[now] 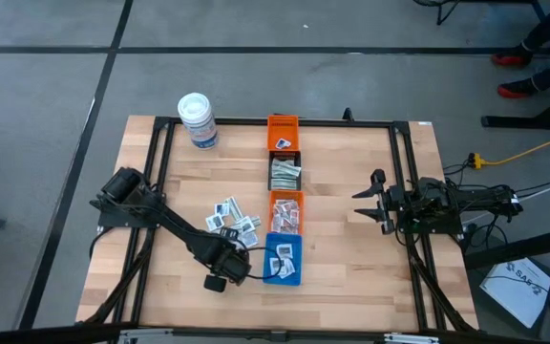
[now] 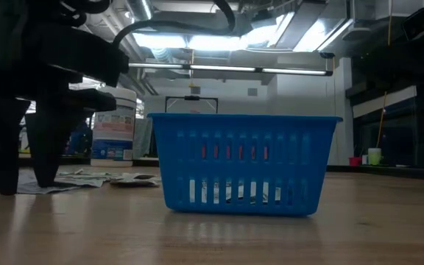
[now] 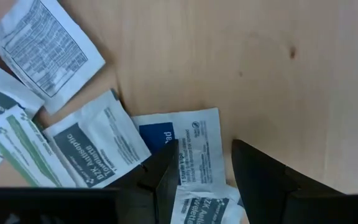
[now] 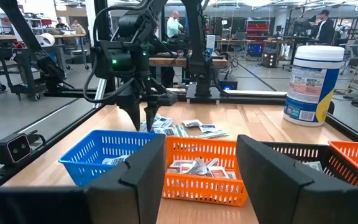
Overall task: Pick & Place First Aid Supplies
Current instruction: Put the blue alcohol pad into the top orange bin, then put the gray towelette pack into the blue bin
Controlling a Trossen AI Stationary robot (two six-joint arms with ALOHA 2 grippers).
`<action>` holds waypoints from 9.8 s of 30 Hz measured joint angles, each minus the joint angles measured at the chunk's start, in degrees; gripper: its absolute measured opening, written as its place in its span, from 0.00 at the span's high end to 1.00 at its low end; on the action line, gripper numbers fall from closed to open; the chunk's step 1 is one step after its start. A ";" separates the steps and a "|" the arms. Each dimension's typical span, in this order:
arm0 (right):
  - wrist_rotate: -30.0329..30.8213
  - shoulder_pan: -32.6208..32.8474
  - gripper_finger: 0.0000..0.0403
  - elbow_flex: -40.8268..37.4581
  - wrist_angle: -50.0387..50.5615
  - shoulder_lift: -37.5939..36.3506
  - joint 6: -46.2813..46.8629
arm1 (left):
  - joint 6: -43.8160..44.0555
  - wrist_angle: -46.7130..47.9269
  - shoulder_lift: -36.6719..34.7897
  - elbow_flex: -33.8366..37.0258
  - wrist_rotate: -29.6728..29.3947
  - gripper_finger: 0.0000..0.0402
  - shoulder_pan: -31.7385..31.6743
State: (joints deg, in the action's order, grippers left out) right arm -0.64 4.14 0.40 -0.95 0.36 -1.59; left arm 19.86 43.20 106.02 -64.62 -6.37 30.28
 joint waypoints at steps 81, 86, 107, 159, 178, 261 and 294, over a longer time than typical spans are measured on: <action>0.00 0.00 0.52 0.00 0.02 0.01 -0.02 | 4.40 -27.16 -17.42 -5.41 12.29 1.00 -29.64; 0.00 0.00 0.52 0.00 0.02 0.01 -0.02 | -1.27 -27.11 -17.43 -7.44 14.95 1.00 -36.64; 0.00 0.00 0.52 0.00 0.00 0.02 -0.02 | -26.36 -25.64 -12.39 -8.92 21.73 1.00 -57.27; 0.00 0.02 0.52 0.00 0.01 0.00 -0.02 | -46.15 -5.49 6.18 -32.04 4.27 0.66 -58.71; 0.00 0.02 0.52 0.00 0.02 -0.02 -0.02 | -40.49 3.17 -1.72 -32.04 -3.26 0.69 -38.49; 0.00 0.01 0.52 0.00 0.02 -0.02 -0.02 | -2.73 -1.85 -5.01 8.00 1.66 0.84 3.10; 0.00 0.00 0.52 0.00 0.01 -0.02 -0.02 | 2.36 -6.44 -15.27 5.07 6.17 1.00 1.00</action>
State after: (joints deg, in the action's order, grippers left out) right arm -0.64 4.14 0.40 -0.94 0.34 -1.61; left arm 22.22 36.76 90.75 -59.55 -0.20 31.28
